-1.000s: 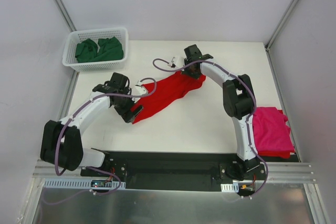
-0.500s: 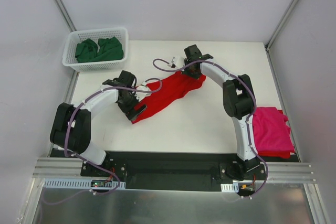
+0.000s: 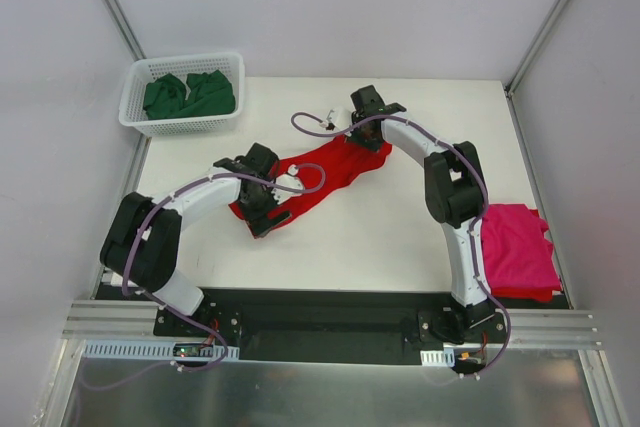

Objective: Fold and stack the t-shirts
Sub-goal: Flatten out the tshirt

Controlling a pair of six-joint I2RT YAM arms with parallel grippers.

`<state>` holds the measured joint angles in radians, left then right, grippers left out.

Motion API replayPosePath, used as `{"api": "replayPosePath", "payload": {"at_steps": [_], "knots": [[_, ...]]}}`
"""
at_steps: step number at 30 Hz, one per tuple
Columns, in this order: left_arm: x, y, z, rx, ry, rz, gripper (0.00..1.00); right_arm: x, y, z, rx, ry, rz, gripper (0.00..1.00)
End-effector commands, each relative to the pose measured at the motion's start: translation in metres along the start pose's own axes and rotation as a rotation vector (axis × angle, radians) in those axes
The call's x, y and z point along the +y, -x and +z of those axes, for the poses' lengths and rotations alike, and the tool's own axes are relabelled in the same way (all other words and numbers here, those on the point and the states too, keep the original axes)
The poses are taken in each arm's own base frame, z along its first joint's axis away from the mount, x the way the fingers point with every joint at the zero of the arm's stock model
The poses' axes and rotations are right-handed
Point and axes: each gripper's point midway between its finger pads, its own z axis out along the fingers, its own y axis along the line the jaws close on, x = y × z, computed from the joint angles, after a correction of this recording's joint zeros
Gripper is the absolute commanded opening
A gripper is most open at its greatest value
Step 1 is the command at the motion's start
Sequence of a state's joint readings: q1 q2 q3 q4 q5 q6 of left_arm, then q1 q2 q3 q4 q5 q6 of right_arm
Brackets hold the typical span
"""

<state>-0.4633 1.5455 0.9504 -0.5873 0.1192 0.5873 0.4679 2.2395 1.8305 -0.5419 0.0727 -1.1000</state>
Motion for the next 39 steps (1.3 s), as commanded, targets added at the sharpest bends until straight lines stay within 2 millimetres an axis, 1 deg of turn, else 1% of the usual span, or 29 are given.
{"api": "replayPosePath", "payload": {"at_steps": [1, 2, 3, 4, 5, 6, 7, 8, 11, 12, 14, 15, 16, 17, 18, 19, 20, 22, 23, 26, 27, 29, 30, 32, 33, 35, 36, 37, 39], "knots": [[-0.004, -0.010, 0.012, 0.048, -0.032, -0.005, 0.83, -0.007, 0.004, -0.023, -0.014, -0.013, 0.011, 0.01], [-0.005, -0.010, 0.014, 0.050, -0.040, -0.003, 0.80, -0.006, 0.004, -0.023, -0.013, -0.010, 0.009, 0.01], [-0.006, -0.011, 0.018, 0.059, -0.052, 0.000, 0.69, -0.007, 0.003, -0.024, -0.013, -0.010, 0.010, 0.01], [-0.006, -0.011, 0.019, 0.062, -0.053, -0.001, 0.62, -0.007, 0.003, -0.025, -0.015, -0.013, 0.010, 0.01], [-0.007, -0.011, 0.020, 0.061, -0.062, 0.000, 0.52, -0.006, 0.002, -0.026, -0.013, -0.010, 0.011, 0.01], [-0.007, -0.011, 0.022, 0.066, -0.067, -0.001, 0.23, -0.007, 0.001, -0.028, -0.015, -0.013, 0.013, 0.01], [-0.007, -0.011, 0.022, 0.068, -0.067, -0.003, 0.08, -0.008, 0.001, -0.029, -0.014, -0.015, 0.013, 0.01], [-0.005, -0.008, 0.022, 0.064, -0.061, -0.009, 0.00, -0.008, 0.000, -0.029, -0.014, -0.014, 0.014, 0.01], [-0.003, -0.006, 0.015, 0.049, -0.040, -0.004, 0.00, -0.010, -0.003, -0.033, -0.015, -0.018, 0.020, 0.01], [0.000, -0.002, 0.007, 0.021, -0.015, 0.005, 0.00, -0.010, -0.004, -0.035, -0.016, -0.017, 0.024, 0.01], [0.006, 0.002, -0.007, -0.012, 0.030, 0.017, 0.00, -0.017, -0.001, -0.048, -0.036, -0.042, 0.041, 0.01], [0.009, 0.009, -0.023, -0.062, 0.069, 0.031, 0.00, -0.019, -0.001, -0.053, -0.044, -0.048, 0.052, 0.01], [0.012, 0.011, -0.032, -0.083, 0.096, 0.043, 0.00, -0.026, 0.003, -0.069, -0.069, -0.073, 0.073, 0.01], [0.016, 0.016, -0.044, -0.113, 0.128, 0.054, 0.00, -0.030, 0.004, -0.076, -0.082, -0.086, 0.086, 0.01], [0.020, 0.022, -0.064, -0.167, 0.181, 0.062, 0.00, -0.036, 0.006, -0.087, -0.098, -0.109, 0.098, 0.01], [0.025, 0.026, -0.077, -0.186, 0.223, 0.069, 0.00, -0.040, 0.008, -0.096, -0.113, -0.126, 0.119, 0.01], [0.027, 0.028, -0.090, -0.206, 0.248, 0.076, 0.00, -0.048, 0.014, -0.117, -0.148, -0.160, 0.129, 0.01], [0.033, 0.033, -0.118, -0.236, 0.307, 0.074, 0.00, -0.058, 0.017, -0.140, -0.177, -0.201, 0.147, 0.01], [0.037, 0.033, -0.126, -0.237, 0.333, 0.071, 0.00, -0.066, 0.021, -0.163, -0.210, -0.237, 0.154, 0.01], [0.044, 0.039, -0.149, -0.267, 0.393, 0.070, 0.00, -0.077, 0.026, -0.197, -0.239, -0.285, 0.161, 0.01], [0.045, 0.040, -0.155, -0.278, 0.406, 0.071, 0.00, -0.081, 0.025, -0.212, -0.244, -0.315, 0.164, 0.01], [0.047, 0.042, -0.166, -0.296, 0.431, 0.077, 0.00, -0.085, 0.022, -0.229, -0.243, -0.343, 0.156, 0.01], [0.050, 0.040, -0.175, -0.301, 0.462, 0.076, 0.00, -0.089, 0.019, -0.249, -0.255, -0.382, 0.156, 0.01], [0.055, 0.040, -0.188, -0.311, 0.508, 0.085, 0.00, -0.090, 0.014, -0.270, -0.260, -0.421, 0.155, 0.01], [0.058, 0.038, -0.199, -0.315, 0.548, 0.084, 0.00, -0.091, 0.009, -0.289, -0.269, -0.455, 0.152, 0.01], [0.065, 0.038, -0.219, -0.336, 0.606, 0.089, 0.00, -0.090, 0.005, -0.313, -0.290, -0.496, 0.155, 0.01], [0.067, 0.037, -0.231, -0.354, 0.641, 0.082, 0.00, -0.090, 0.001, -0.323, -0.294, -0.516, 0.156, 0.01], [0.069, 0.040, -0.250, -0.389, 0.678, 0.077, 0.00, -0.090, -0.003, -0.350, -0.327, -0.559, 0.165, 0.01], [0.072, 0.040, -0.276, -0.435, 0.731, 0.069, 0.00, -0.088, -0.009, -0.374, -0.355, -0.602, 0.174, 0.01]]}}
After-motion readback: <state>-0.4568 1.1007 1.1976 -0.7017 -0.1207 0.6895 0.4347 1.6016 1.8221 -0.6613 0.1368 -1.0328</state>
